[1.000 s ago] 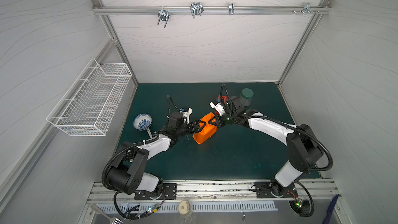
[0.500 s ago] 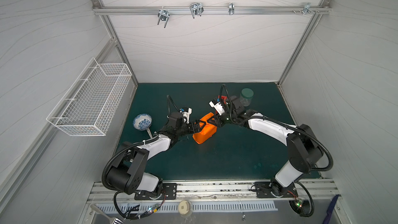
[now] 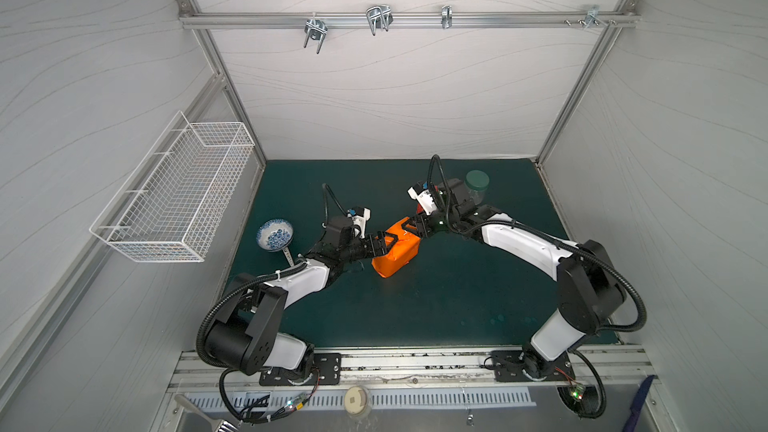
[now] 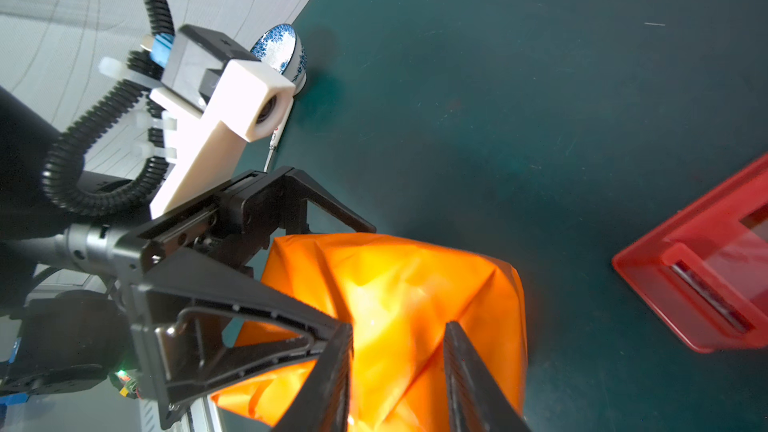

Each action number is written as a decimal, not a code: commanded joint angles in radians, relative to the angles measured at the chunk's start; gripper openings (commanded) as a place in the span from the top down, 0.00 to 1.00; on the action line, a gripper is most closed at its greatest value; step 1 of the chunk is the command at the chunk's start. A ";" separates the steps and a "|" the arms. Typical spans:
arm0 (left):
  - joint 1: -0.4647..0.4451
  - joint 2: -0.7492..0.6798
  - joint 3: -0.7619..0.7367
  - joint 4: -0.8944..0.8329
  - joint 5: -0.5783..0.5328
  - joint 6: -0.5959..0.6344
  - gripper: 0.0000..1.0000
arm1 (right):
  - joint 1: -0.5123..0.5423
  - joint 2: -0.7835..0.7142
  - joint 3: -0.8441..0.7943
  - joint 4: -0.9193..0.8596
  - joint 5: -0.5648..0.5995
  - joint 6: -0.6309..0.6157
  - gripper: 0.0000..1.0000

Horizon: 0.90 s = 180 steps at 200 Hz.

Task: Wrap the gift box in paper
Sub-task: 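Press the tape onto the folded top paper with the right gripper while the left holds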

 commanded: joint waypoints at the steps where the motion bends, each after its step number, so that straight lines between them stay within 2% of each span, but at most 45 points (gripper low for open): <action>1: 0.001 0.041 -0.018 -0.146 -0.017 0.040 0.08 | -0.005 -0.105 -0.035 -0.006 -0.004 0.019 0.60; 42: 0.001 0.039 -0.021 -0.147 -0.018 0.040 0.08 | 0.007 -0.209 -0.120 -0.005 -0.003 0.038 0.56; 69: 0.001 0.035 -0.021 -0.152 -0.021 0.040 0.08 | 0.031 -0.218 -0.165 0.013 -0.005 0.050 0.57; 81: 0.001 0.038 -0.018 -0.152 -0.021 0.042 0.08 | 0.041 -0.202 -0.169 0.024 -0.011 0.055 0.61; 104: 0.001 0.041 -0.016 -0.152 -0.020 0.042 0.08 | 0.059 -0.155 -0.146 0.038 -0.020 0.055 0.77; 123: 0.001 0.043 -0.015 -0.153 -0.019 0.040 0.08 | 0.069 -0.113 -0.113 0.043 -0.023 0.054 0.84; 180: 0.001 0.040 -0.016 -0.150 -0.016 0.039 0.08 | 0.072 -0.001 -0.043 0.040 -0.021 0.043 0.89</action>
